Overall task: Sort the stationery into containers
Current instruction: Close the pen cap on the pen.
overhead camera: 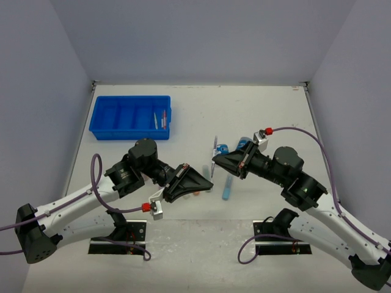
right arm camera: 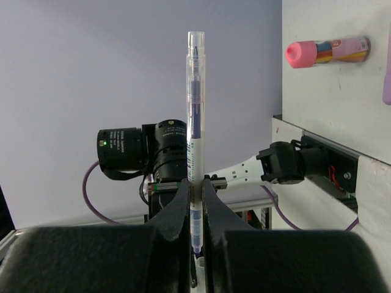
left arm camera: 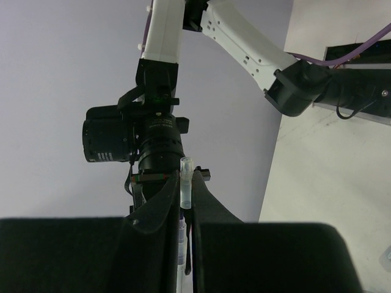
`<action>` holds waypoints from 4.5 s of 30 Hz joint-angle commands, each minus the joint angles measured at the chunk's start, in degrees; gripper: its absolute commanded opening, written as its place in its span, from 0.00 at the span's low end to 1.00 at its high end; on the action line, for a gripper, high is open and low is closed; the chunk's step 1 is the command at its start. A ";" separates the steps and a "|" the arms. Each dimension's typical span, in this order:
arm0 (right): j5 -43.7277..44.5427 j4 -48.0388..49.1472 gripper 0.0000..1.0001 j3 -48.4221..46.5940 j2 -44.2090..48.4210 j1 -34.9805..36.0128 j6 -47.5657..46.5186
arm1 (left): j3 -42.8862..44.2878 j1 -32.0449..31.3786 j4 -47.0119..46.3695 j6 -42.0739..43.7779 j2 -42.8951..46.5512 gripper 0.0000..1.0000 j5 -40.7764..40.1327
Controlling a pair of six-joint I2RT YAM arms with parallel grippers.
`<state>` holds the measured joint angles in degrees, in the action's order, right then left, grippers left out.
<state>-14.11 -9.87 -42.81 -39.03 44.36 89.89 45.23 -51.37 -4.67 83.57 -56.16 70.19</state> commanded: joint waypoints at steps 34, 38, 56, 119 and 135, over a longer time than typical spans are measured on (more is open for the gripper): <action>-0.39 1.96 0.00 -1.61 0.42 1.02 -0.68 | 2.28 1.45 -0.86 2.36 0.23 0.00 1.85; -0.30 2.10 0.00 -1.75 0.13 1.17 -0.64 | 2.72 1.40 -0.86 2.48 -0.05 0.00 2.15; -0.38 1.89 0.00 -1.83 0.93 1.82 -0.38 | 3.06 1.89 -1.24 3.26 -0.99 0.00 0.49; 2.42 2.84 0.00 2.99 1.32 2.22 8.38 | -3.57 3.39 -14.13 -4.82 -0.62 0.27 -9.90; 1.99 2.93 0.00 4.56 1.66 1.53 8.38 | -3.05 3.39 -14.60 -9.47 0.96 1.00 -13.74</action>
<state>-11.62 -7.88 -39.81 -38.11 46.24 97.54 41.98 -48.38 -16.95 76.32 -56.86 59.51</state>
